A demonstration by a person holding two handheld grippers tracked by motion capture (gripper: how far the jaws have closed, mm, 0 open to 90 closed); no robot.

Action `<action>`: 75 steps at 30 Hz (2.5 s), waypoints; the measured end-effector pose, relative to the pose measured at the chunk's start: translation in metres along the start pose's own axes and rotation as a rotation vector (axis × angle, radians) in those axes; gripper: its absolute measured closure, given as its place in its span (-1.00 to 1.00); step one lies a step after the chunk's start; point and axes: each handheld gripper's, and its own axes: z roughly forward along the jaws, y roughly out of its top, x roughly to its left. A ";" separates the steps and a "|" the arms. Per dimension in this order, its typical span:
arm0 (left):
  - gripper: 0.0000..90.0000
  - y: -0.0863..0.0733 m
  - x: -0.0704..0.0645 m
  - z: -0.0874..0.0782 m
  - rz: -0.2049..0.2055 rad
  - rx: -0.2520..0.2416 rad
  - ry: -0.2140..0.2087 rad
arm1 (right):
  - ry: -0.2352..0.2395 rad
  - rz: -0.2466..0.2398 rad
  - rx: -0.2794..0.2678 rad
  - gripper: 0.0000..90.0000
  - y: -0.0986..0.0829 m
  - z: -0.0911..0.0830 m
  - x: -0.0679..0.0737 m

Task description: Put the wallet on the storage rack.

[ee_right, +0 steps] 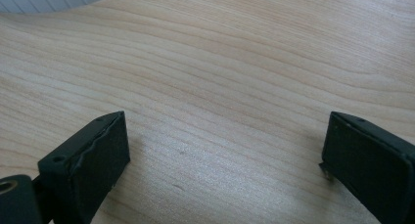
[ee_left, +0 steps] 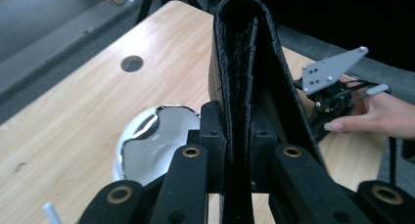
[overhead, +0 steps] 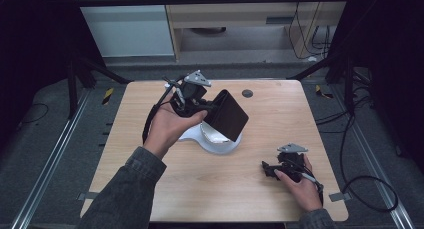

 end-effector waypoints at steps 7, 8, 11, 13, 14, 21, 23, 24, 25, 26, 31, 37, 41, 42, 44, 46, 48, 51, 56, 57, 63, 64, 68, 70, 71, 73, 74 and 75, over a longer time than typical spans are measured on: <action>0.80 0.000 0.011 -0.002 -0.005 0.019 0.048 | -0.001 0.002 0.002 -0.93 0.000 0.000 0.000; 0.80 0.000 0.012 -0.001 -0.004 0.027 0.056 | -0.001 0.002 0.002 -0.93 0.000 0.000 0.000; 0.80 -0.003 0.016 0.003 -0.012 0.037 0.066 | -0.001 0.002 0.002 -0.93 0.000 0.000 0.000; 0.80 -0.006 0.018 0.006 -0.015 0.048 0.074 | -0.001 0.004 0.003 -0.93 0.000 0.000 0.000; 0.80 -0.007 0.020 0.008 -0.022 0.053 0.070 | -0.001 0.005 0.003 -0.93 0.000 0.000 0.000; 0.80 -0.020 0.026 0.023 -0.040 0.087 0.070 | 0.000 0.005 0.001 -0.93 0.000 0.000 0.000; 0.80 -0.023 0.027 0.028 -0.047 0.095 0.062 | 0.000 0.005 0.002 -0.93 0.000 0.000 0.000; 0.80 -0.024 0.027 0.031 -0.049 0.100 0.062 | 0.000 0.005 0.002 -0.93 0.000 0.000 0.000; 0.80 -0.025 0.028 0.034 -0.047 0.105 0.063 | -0.001 0.005 0.002 -0.93 0.000 0.000 0.000; 0.80 -0.026 0.028 0.037 -0.050 0.109 0.063 | 0.000 0.006 0.001 -0.93 0.000 0.000 0.000; 0.80 -0.027 0.030 0.051 -0.058 0.131 0.051 | 0.000 0.006 0.001 -0.93 0.000 0.000 0.000; 0.80 -0.025 0.032 0.068 -0.073 0.151 0.038 | 0.000 0.005 0.001 -0.93 0.000 0.000 0.000; 0.79 -0.021 0.035 0.073 -0.080 0.153 0.038 | 0.000 0.005 0.001 -0.93 0.000 0.000 0.000; 0.79 -0.020 0.036 0.074 -0.080 0.157 0.035 | 0.000 0.005 0.001 -0.93 0.000 0.000 0.000; 0.77 -0.019 0.038 0.074 -0.076 0.166 0.048 | 0.000 0.003 0.001 -0.93 0.000 0.000 0.000; 0.74 -0.020 0.040 0.076 -0.080 0.166 0.054 | -0.001 0.003 0.001 -0.93 0.000 0.000 0.000; 0.65 -0.020 0.041 0.076 -0.088 0.156 0.077 | -0.001 0.003 0.001 -0.93 0.000 0.000 0.000; 0.48 -0.020 0.041 0.073 -0.088 0.125 0.118 | 0.000 0.004 0.001 -0.93 0.000 0.000 0.000; 0.41 -0.021 0.040 0.067 -0.080 0.096 0.177 | 0.001 0.003 0.003 -0.93 0.000 0.000 0.000; 0.40 -0.021 0.040 0.065 -0.076 0.087 0.186 | 0.000 0.001 0.001 -0.93 -0.001 0.000 0.000; 0.41 -0.023 0.037 0.050 -0.047 0.041 0.229 | -0.001 0.001 0.002 -0.93 -0.001 0.000 0.000; 0.42 -0.023 0.038 0.049 -0.048 0.036 0.237 | 0.000 0.001 0.002 -0.93 -0.001 0.000 0.000; 0.58 -0.024 0.041 0.047 -0.053 0.033 0.232 | 0.000 0.001 0.001 -0.93 -0.001 0.000 0.000; 0.71 -0.024 0.042 0.046 -0.054 0.034 0.244 | 0.000 0.001 0.001 -0.93 -0.001 0.000 0.000; 0.77 -0.023 0.043 0.046 -0.059 0.033 0.241 | 0.000 0.003 0.001 -0.93 -0.001 0.000 0.000; 0.79 -0.023 0.045 0.049 -0.065 0.033 0.242 | 0.000 0.001 0.001 -0.93 -0.001 0.000 0.000; 0.79 -0.023 0.045 0.050 -0.064 0.030 0.246 | 0.000 0.003 0.001 -0.93 -0.001 0.000 0.001; 0.78 -0.022 0.045 0.051 -0.065 0.032 0.243 | 0.001 0.002 0.001 -0.93 -0.001 0.000 0.001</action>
